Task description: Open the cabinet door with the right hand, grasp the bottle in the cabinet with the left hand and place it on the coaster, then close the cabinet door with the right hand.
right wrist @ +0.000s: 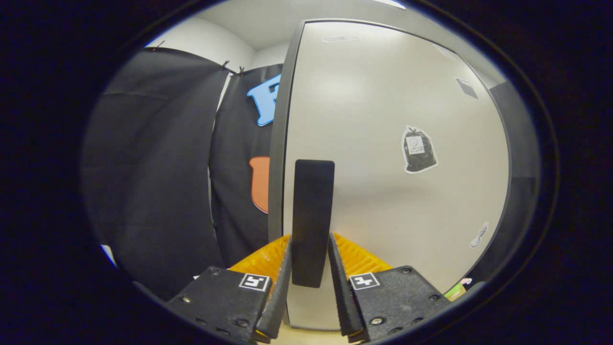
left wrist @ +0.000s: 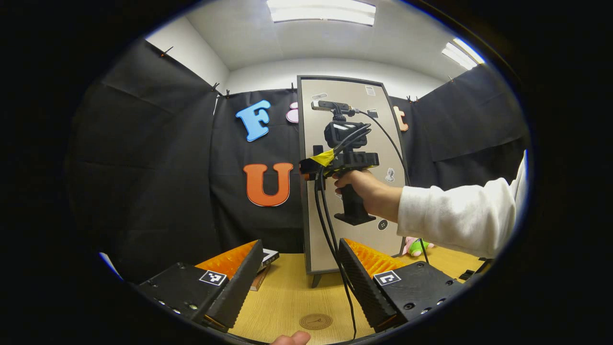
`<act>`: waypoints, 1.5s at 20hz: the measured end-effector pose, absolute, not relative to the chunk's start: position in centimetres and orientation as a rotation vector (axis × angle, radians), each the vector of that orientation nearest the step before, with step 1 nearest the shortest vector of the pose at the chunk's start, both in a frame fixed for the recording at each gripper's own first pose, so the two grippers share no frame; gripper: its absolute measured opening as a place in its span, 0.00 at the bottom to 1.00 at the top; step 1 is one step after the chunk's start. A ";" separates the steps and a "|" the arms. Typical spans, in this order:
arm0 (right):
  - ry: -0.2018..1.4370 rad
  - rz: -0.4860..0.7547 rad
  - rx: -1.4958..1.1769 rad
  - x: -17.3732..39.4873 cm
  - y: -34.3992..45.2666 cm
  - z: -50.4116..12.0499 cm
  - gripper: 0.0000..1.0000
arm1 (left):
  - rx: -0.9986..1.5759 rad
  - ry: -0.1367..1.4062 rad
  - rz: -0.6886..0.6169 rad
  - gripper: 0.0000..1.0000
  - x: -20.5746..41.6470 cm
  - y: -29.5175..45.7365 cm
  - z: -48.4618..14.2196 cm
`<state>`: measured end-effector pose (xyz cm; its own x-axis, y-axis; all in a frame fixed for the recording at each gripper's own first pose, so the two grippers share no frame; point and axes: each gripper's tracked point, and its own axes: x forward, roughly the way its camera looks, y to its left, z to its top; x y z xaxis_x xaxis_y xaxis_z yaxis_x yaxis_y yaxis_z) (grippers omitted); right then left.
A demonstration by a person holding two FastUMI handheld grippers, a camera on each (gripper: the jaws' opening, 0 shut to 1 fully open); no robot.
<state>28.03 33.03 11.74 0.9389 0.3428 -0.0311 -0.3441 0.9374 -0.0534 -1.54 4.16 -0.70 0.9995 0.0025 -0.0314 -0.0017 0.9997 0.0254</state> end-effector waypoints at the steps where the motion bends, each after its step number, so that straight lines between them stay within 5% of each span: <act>1: 0.017 0.339 -0.054 27.9 32.7 11.9 0.41 | 0.026 0.028 0.004 0.95 -1.6 4.3 -0.7; 6: 0.026 0.338 -0.034 27.9 32.7 11.9 0.24 | 0.010 0.021 0.002 0.95 -2.0 4.5 -0.4; 30: 0.057 0.471 -0.018 10.3 20.8 11.9 0.18 | -0.010 0.029 0.008 0.95 -3.1 3.3 -0.2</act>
